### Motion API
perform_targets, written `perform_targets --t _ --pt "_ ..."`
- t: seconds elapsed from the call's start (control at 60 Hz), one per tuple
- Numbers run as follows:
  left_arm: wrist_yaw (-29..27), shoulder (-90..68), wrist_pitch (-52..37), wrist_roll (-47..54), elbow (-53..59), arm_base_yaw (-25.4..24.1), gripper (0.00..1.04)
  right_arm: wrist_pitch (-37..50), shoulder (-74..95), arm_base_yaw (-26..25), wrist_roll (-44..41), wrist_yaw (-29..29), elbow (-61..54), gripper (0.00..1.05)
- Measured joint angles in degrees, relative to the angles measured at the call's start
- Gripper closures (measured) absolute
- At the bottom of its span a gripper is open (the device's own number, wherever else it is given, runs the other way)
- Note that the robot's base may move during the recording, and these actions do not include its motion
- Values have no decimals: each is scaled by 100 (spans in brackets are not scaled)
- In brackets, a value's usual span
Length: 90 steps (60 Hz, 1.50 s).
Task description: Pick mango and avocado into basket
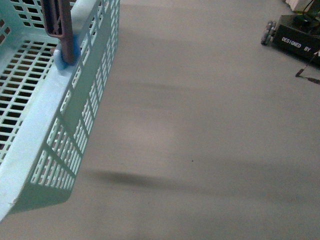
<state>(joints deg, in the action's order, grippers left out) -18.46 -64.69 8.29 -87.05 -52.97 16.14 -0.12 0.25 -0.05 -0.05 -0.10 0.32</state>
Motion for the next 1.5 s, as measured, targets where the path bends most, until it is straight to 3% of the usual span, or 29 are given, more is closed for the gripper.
perform_targets --t 1.499 --pt "-4 20 0 -2 -74 0 99 0 0 0 0 0 0 8"
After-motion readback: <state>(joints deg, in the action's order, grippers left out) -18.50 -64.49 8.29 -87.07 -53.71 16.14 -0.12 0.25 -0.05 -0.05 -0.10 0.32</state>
